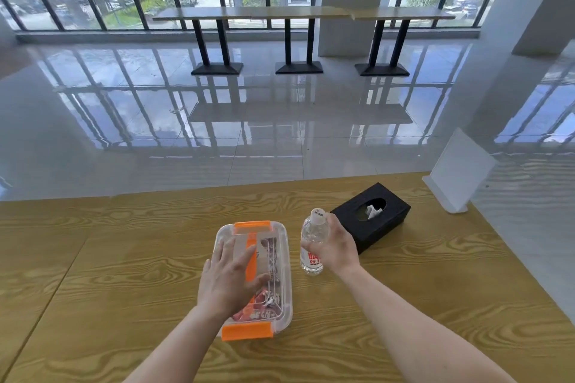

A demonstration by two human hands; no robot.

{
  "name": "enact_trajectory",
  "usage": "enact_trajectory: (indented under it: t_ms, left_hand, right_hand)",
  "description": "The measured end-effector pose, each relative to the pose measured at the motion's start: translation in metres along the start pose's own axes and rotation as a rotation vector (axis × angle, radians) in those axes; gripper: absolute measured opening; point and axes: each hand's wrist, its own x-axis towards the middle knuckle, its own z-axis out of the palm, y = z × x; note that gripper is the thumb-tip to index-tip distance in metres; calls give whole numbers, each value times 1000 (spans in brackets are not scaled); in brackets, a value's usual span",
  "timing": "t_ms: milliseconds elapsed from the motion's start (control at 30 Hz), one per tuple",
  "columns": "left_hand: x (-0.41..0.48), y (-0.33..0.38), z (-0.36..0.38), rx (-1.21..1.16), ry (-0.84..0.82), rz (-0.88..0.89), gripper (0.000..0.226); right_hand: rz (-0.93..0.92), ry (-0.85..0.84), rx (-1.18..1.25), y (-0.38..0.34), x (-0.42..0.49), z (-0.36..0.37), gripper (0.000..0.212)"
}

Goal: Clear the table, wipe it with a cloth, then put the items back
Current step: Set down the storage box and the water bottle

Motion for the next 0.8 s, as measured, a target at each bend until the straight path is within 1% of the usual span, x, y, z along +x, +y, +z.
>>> enact_trajectory:
  t_ms: [133, 333, 600, 667, 767, 800]
  left_hand:
    - [-2, 0, 1, 0, -12, -3, 81]
    - [-4, -4, 2, 19, -32, 18, 85]
    - [-4, -3, -1, 32, -47, 32, 83]
    - [-4, -2, -3, 8, -51, 26, 82]
    - [-3, -1, -9, -51, 17, 23, 75]
    - [-2, 1, -11, -65, 51, 27, 71]
  right_hand:
    - [-18, 16, -10, 5, -16, -1, 48]
    - [-26, 48, -28, 6, -35, 5, 46]
    - [-55, 44, -32, 7, -43, 8, 55]
    - [-53, 18, -23, 7, -42, 7, 67]
    - [-25, -41, 13, 10, -41, 2, 106]
    - [-14, -65, 36, 13, -42, -1, 113]
